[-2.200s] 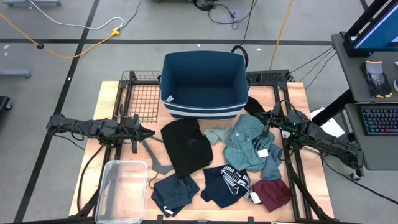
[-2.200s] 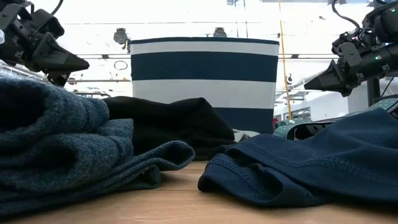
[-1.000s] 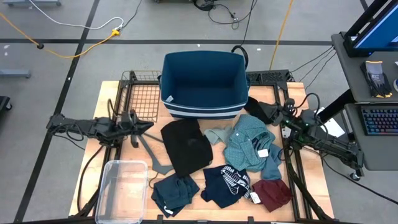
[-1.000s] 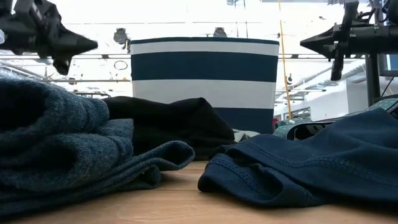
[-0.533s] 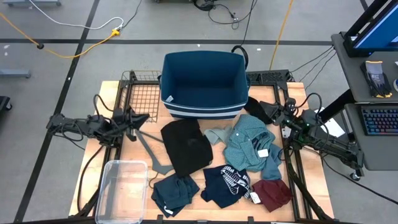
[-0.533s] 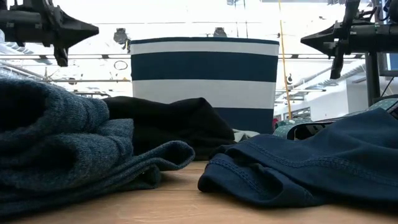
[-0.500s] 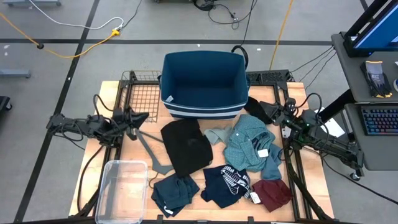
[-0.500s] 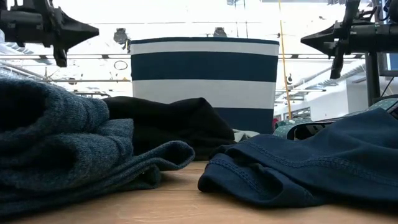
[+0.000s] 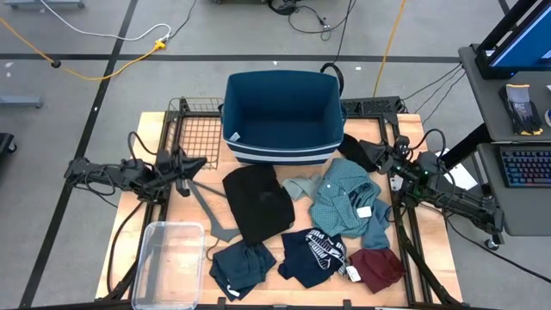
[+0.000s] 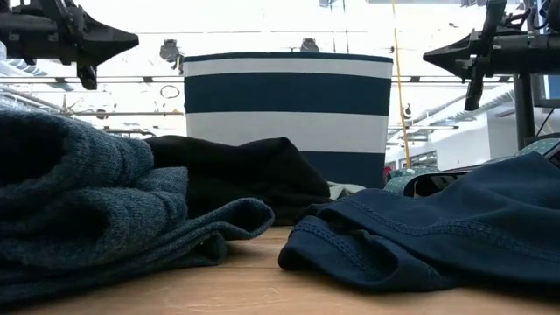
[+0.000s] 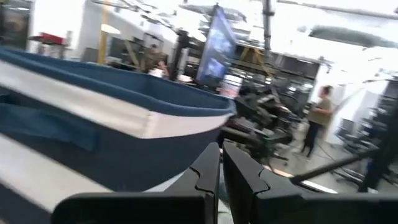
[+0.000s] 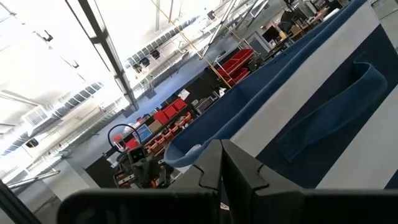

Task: Pick & Place Cloths
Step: Put the black sock into the transparent container

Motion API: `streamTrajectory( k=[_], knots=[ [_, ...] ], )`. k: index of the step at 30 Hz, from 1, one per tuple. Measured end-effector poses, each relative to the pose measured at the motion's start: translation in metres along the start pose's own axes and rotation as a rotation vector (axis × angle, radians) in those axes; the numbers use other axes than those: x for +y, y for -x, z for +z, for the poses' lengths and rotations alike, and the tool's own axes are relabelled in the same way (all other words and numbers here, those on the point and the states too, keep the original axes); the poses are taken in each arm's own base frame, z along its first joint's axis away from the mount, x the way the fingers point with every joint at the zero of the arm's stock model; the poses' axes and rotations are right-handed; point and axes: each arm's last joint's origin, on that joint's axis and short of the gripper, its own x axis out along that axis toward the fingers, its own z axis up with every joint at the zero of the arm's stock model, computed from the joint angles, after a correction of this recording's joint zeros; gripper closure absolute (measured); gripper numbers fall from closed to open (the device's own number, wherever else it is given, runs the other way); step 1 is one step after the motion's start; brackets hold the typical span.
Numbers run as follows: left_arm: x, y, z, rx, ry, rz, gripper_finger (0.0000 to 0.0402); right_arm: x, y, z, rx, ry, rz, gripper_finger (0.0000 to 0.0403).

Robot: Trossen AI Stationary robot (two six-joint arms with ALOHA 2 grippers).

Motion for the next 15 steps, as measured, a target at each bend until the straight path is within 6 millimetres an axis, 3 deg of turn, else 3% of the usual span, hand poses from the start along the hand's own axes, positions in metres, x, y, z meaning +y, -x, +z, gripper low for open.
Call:
streamTrajectory(
  k=[15],
  knots=[
    [0.0012,0.0,-0.0009,0.005,-0.018,0.036,0.038,0.001,0.0,0.0009,-0.008,0.073,0.012,0.0399]
  ],
)
